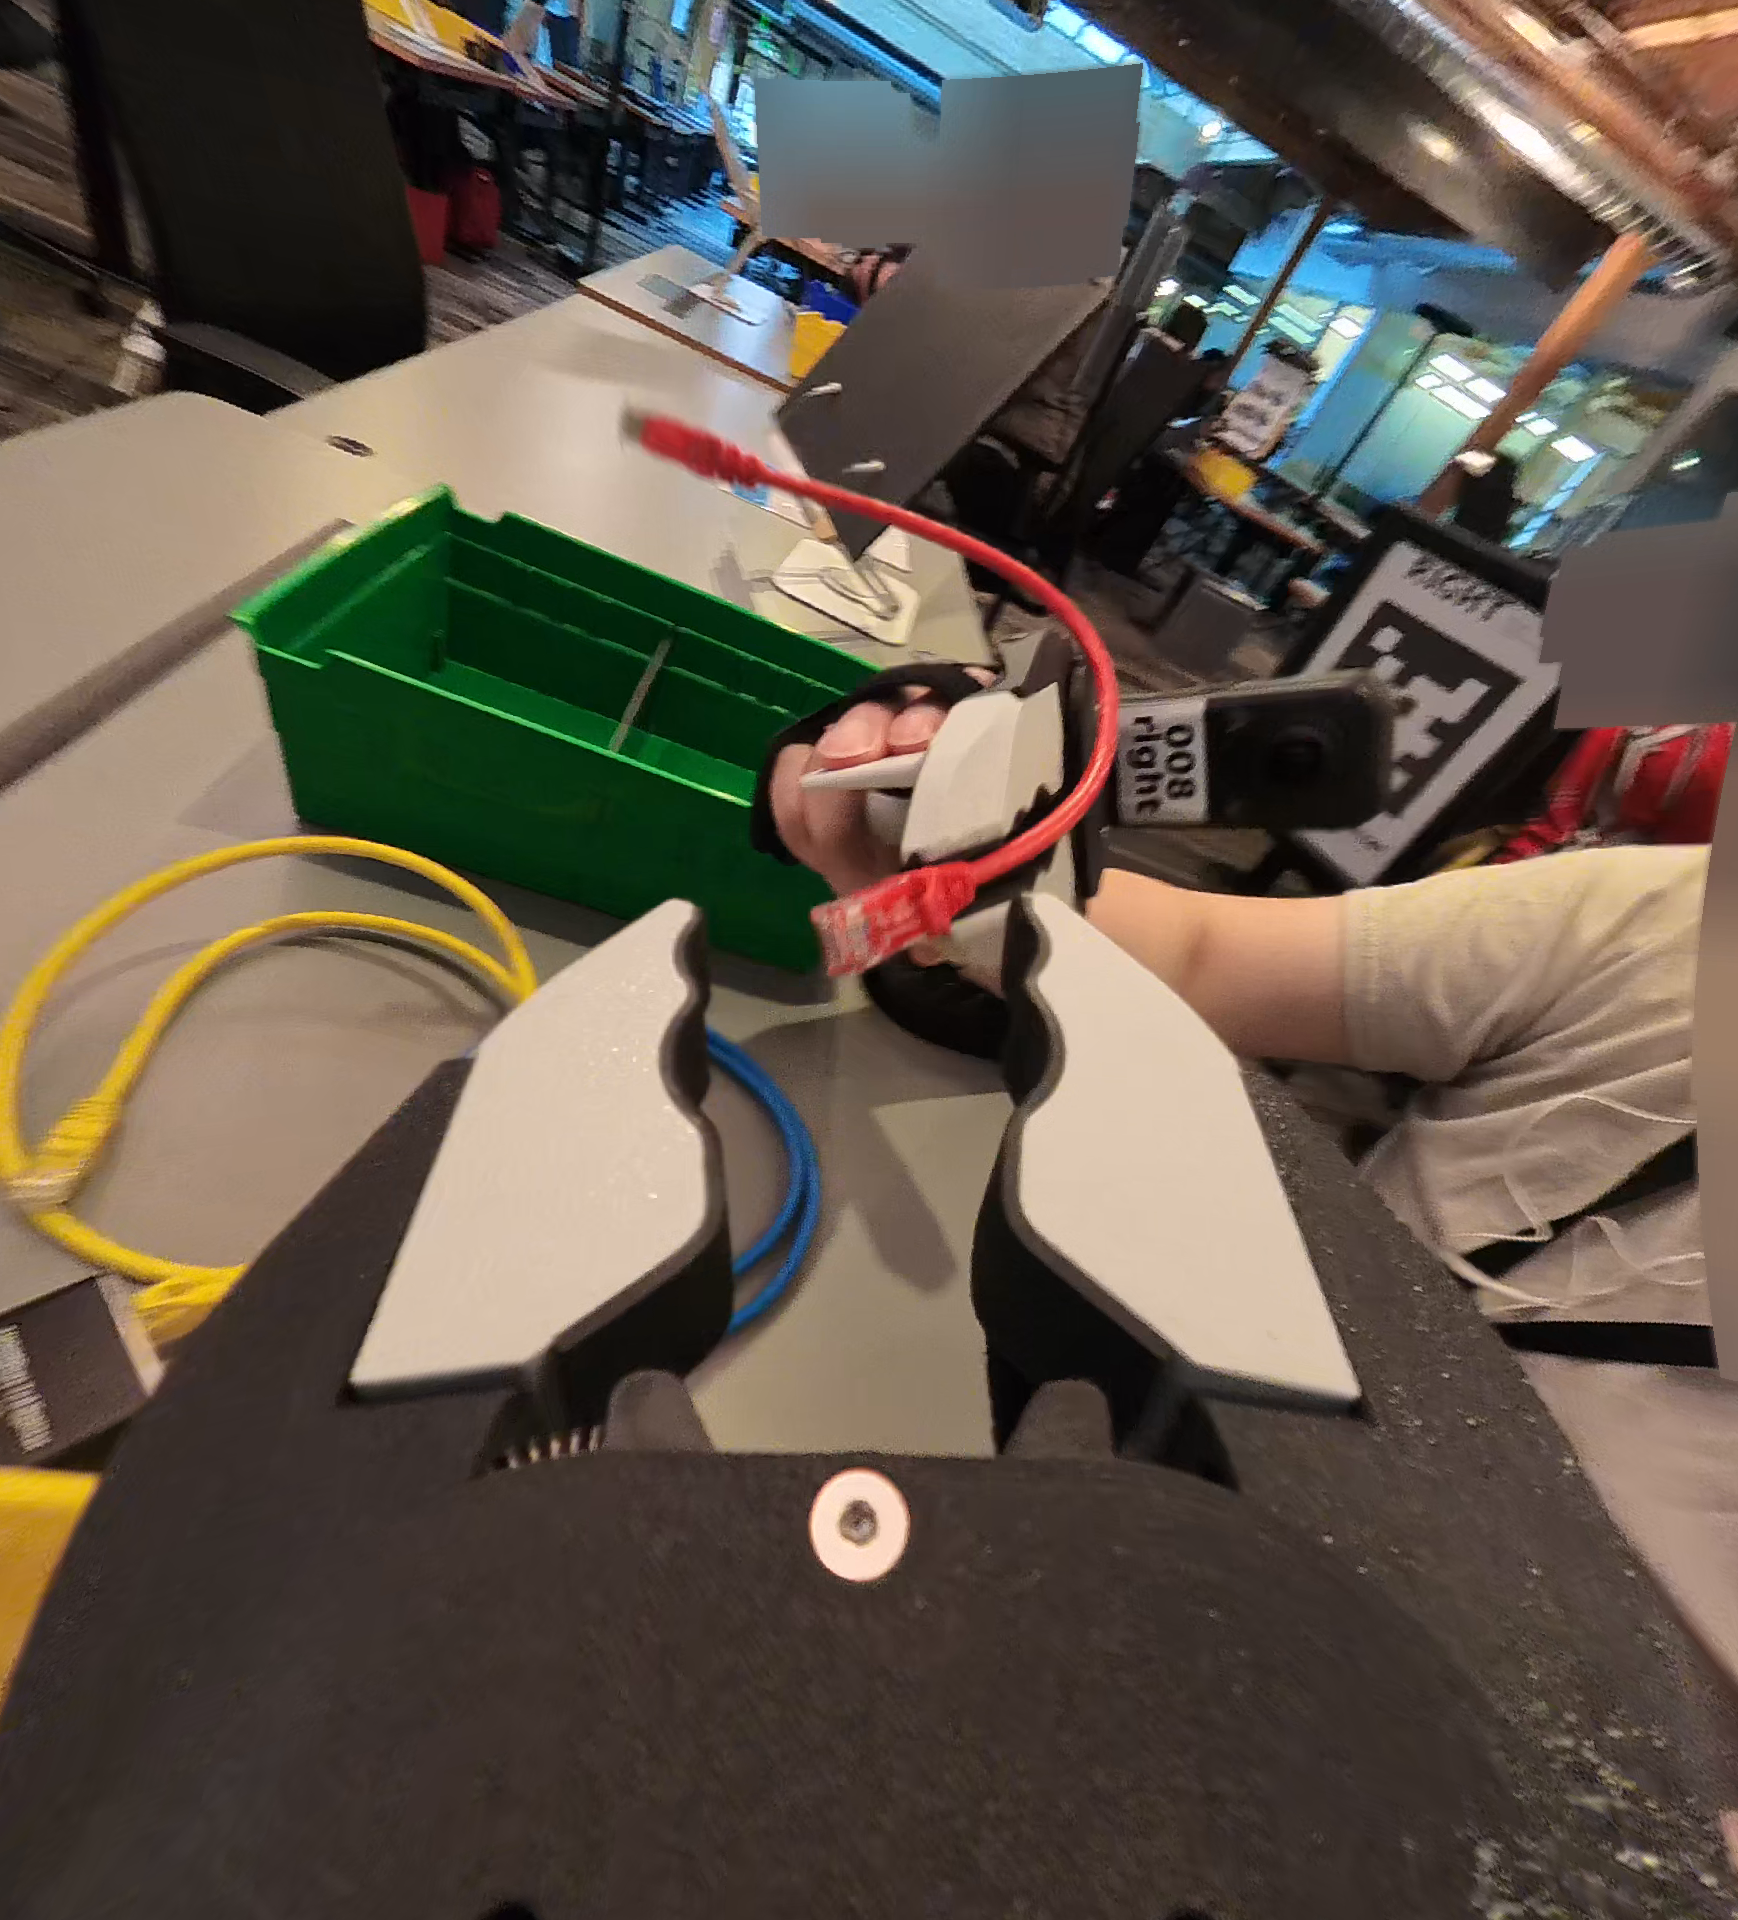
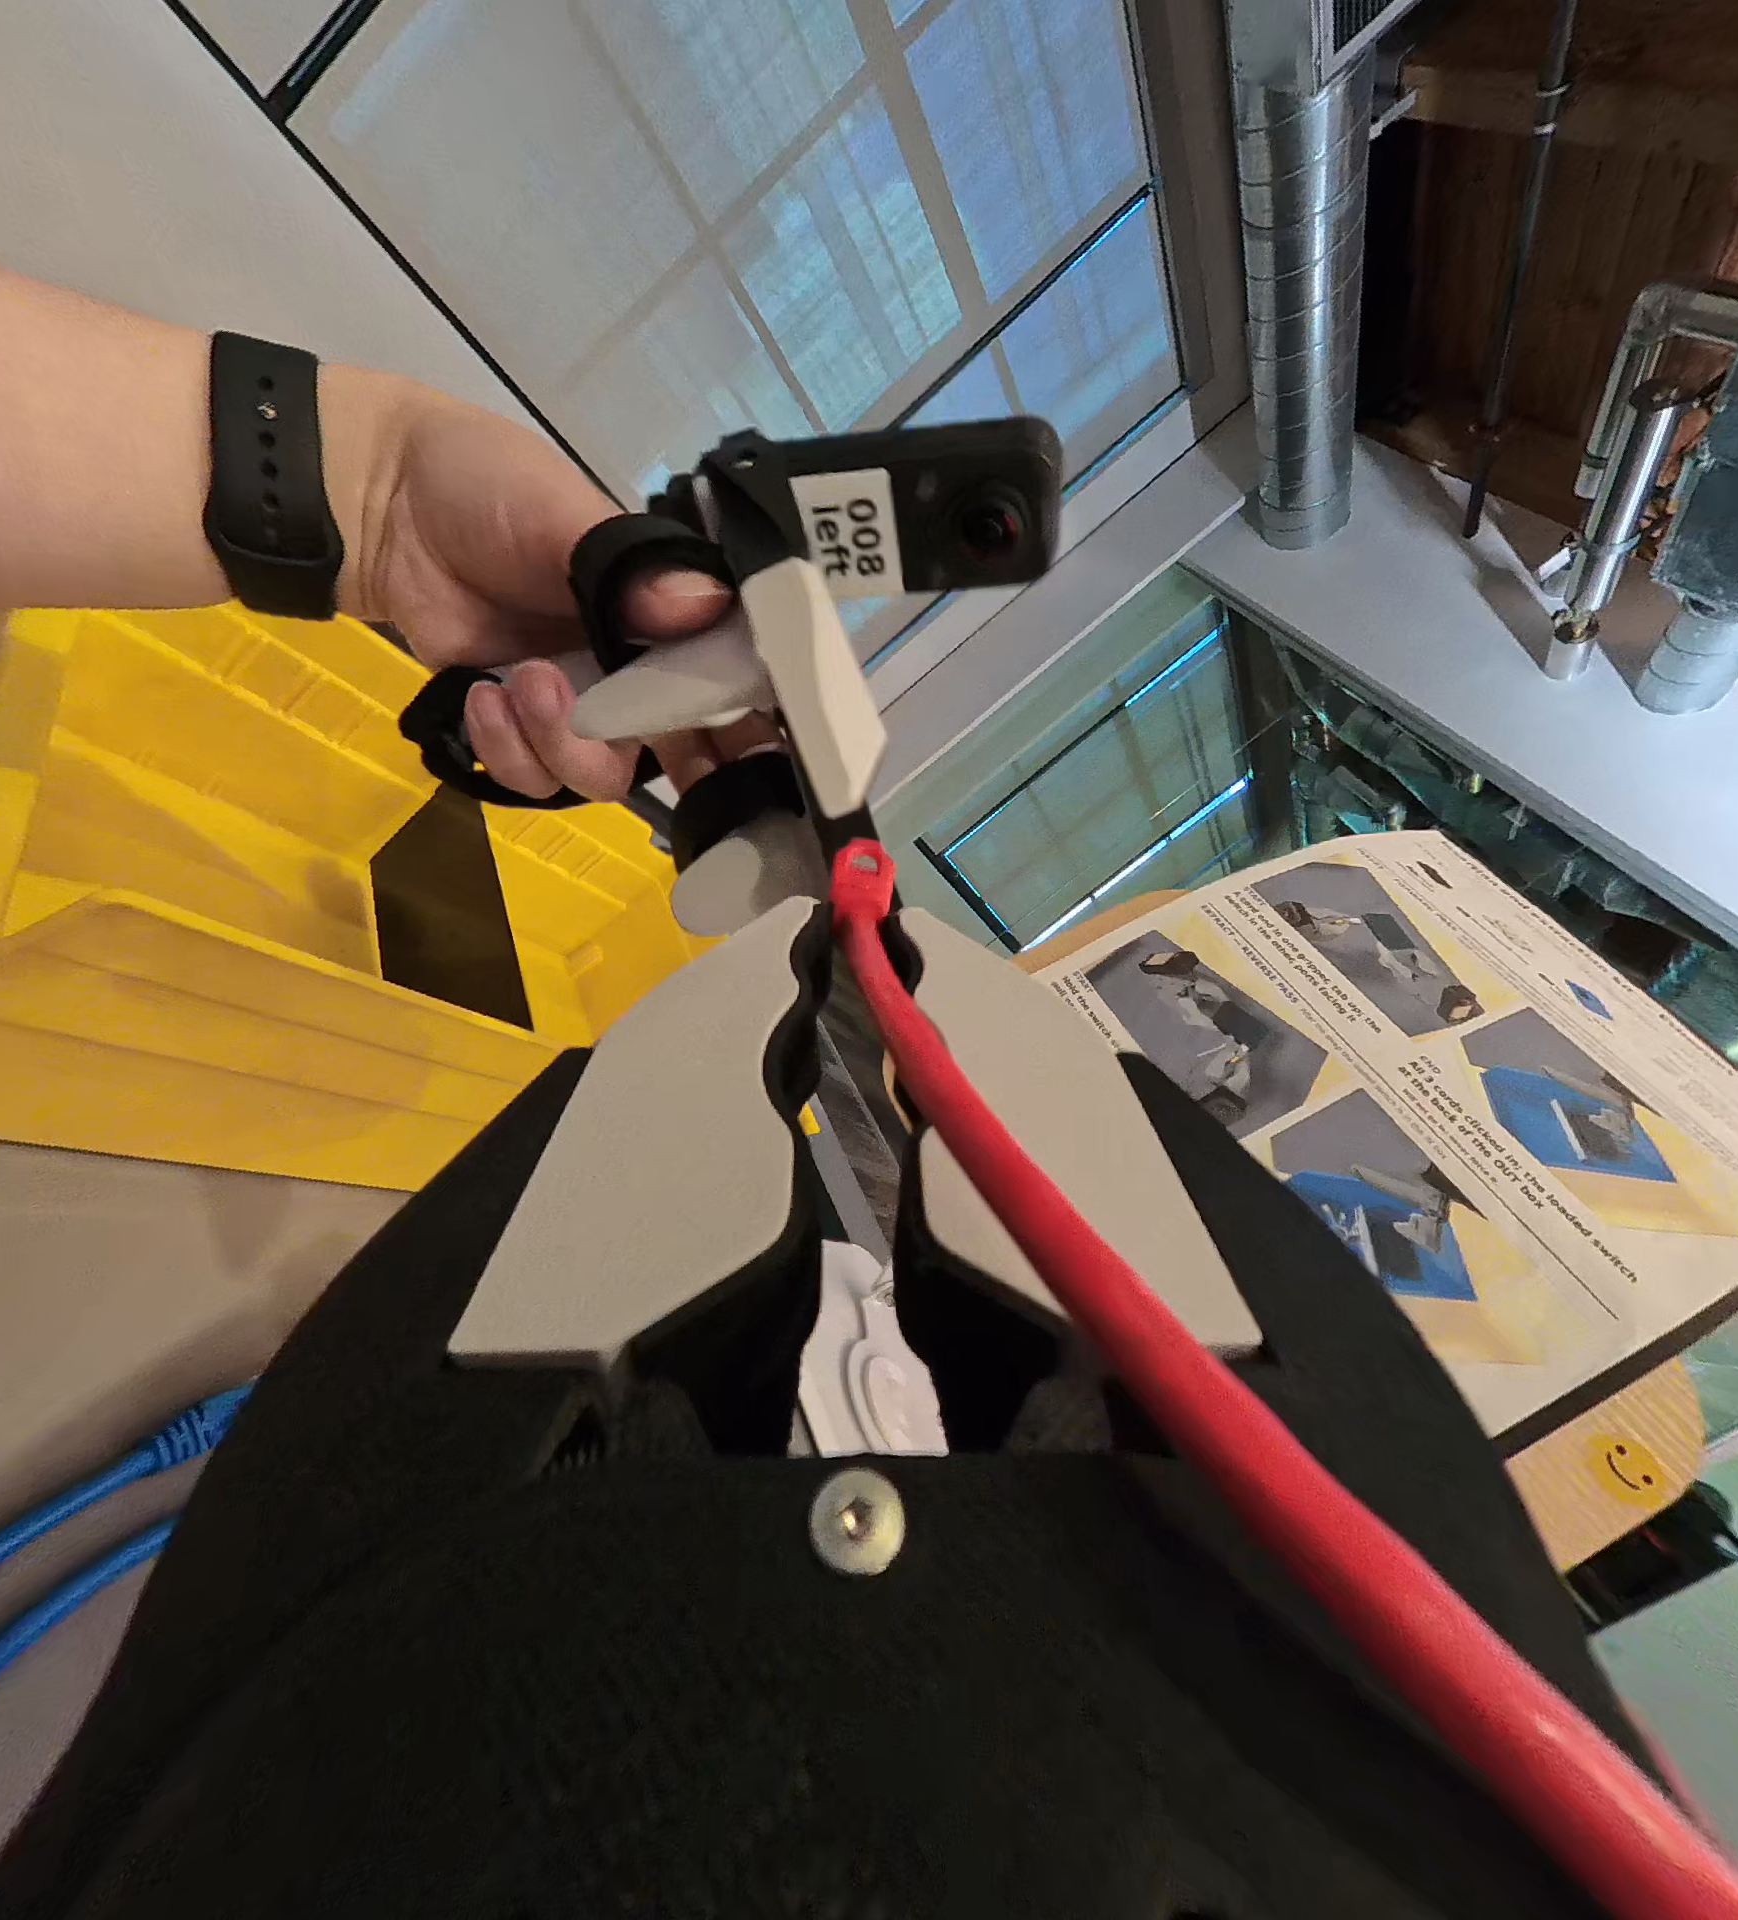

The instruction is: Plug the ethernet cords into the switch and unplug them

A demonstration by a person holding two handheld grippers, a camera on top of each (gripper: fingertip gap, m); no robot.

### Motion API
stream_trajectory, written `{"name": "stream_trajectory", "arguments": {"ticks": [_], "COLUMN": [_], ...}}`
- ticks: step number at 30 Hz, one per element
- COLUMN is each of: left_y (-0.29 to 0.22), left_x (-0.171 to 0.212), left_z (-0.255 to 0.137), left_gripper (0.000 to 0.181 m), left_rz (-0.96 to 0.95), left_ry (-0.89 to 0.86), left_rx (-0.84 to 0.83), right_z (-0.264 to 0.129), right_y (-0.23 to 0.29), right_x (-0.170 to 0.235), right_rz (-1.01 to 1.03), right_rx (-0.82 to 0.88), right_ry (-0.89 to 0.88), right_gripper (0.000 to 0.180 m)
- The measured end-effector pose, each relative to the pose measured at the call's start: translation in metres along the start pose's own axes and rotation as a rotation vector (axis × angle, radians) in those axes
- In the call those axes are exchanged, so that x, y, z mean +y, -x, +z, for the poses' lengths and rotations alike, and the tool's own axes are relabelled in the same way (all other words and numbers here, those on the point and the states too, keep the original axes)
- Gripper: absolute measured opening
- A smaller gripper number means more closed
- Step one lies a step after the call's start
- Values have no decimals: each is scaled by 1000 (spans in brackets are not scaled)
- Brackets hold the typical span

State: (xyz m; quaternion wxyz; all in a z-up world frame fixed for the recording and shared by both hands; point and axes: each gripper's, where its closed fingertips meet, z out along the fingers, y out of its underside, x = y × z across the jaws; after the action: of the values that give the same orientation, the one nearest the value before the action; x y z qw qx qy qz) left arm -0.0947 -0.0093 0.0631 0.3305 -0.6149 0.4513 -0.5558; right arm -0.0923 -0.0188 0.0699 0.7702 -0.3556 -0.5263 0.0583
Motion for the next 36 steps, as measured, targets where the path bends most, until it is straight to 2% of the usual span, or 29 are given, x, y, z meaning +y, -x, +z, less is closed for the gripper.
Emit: {"name": "stream_trajectory", "arguments": {"ticks": [7, 10, 13, 16, 18, 19, 22, 28, 32, 36], "left_y": [14, 13, 7, -27, -41, -38, -19, 41, 58, 77], "left_x": [6, 5, -5, -27, -35, -35, -20, 23, 46, 60], "left_z": [-23, -17, -8, 5, 8, 9, 8, -14, -9, 20], "left_gripper": [57, 60, 55, 50, 34, 34, 45, 58, 57, 54], "left_rz": [267, 303, 329, 319, 341, 353, 379, 460, 513, 525], "left_ry": [52, 79, 33, -107, -168, -163, -63, 311, 489, 650], "left_rx": [-240, -268, -249, -72, 6, -20, -130, -539, -615, -539], "right_z": [-17, -22, -23, -24, -24, -24, -25, -45, -74, -103], "right_y": [-39, -47, -48, -46, -44, -43, -44, -69, -81, -81], "right_x": [-13, -15, -17, -22, -24, -26, -26, -40, -73, -96], "right_rz": [183, 234, 307, 319, 306, 305, 301, 294, 245, 232], "right_rx": [25, 15, -19, -39, -51, -61, -73, -69, -143, -270], "right_ry": [-70, -84, -105, -144, -149, -154, -149, -167, -239, -248], "right_gripper": [10, 10, 10, 10, 10, 10, 10, 10, 10, 10]}}
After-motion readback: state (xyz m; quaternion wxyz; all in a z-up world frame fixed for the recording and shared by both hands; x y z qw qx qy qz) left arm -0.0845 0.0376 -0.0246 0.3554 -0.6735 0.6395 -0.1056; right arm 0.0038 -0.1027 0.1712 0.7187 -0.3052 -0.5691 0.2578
